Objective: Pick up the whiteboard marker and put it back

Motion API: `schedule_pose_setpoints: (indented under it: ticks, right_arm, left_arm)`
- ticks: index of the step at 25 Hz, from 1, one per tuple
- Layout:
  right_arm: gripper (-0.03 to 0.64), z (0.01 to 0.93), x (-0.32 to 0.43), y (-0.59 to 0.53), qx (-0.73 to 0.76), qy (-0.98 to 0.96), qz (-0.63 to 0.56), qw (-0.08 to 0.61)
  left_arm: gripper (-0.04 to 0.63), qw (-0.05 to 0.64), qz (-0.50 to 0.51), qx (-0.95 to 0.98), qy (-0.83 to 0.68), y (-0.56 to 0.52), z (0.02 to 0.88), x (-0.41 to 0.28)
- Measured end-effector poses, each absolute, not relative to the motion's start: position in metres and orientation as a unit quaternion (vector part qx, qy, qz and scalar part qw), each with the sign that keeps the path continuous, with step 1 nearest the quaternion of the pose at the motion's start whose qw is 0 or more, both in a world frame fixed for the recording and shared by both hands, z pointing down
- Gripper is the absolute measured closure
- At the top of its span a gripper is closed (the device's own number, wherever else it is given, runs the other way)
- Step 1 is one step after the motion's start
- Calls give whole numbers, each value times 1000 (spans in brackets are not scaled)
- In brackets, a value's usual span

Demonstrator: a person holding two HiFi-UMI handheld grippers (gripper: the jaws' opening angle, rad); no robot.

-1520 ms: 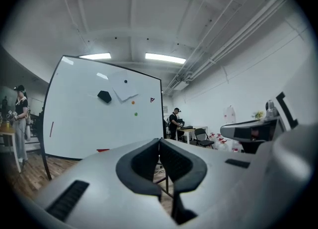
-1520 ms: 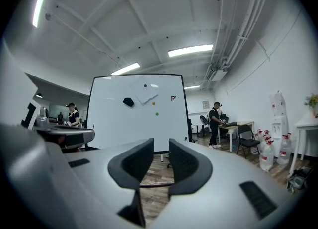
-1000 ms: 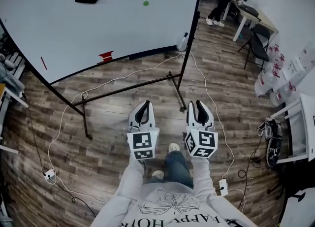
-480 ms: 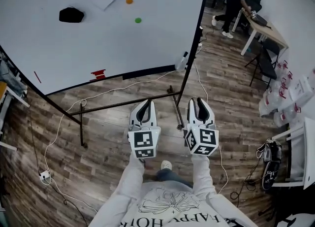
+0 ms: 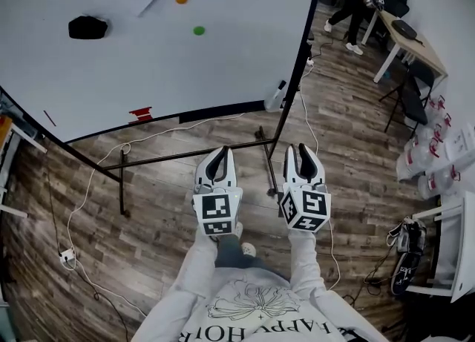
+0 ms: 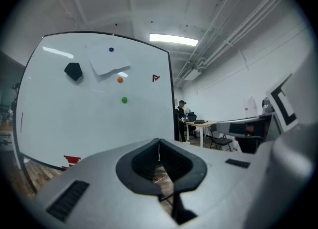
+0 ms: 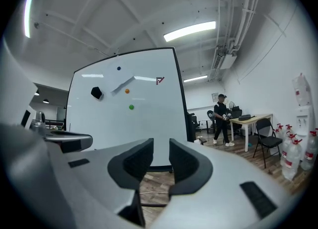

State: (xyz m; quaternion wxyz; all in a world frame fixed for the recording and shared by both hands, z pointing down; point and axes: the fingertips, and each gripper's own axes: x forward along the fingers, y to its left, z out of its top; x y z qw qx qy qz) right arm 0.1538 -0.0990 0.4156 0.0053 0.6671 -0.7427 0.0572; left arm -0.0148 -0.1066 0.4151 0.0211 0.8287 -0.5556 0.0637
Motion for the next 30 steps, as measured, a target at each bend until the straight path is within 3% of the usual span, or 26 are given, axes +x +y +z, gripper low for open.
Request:
schedule_pose_setpoints:
  ticks: [30]
  right_arm:
    - [503,465,186,-355,693,-714,95,38]
  left_arm:
    - [589,48,79,849,-521,-366,458,21]
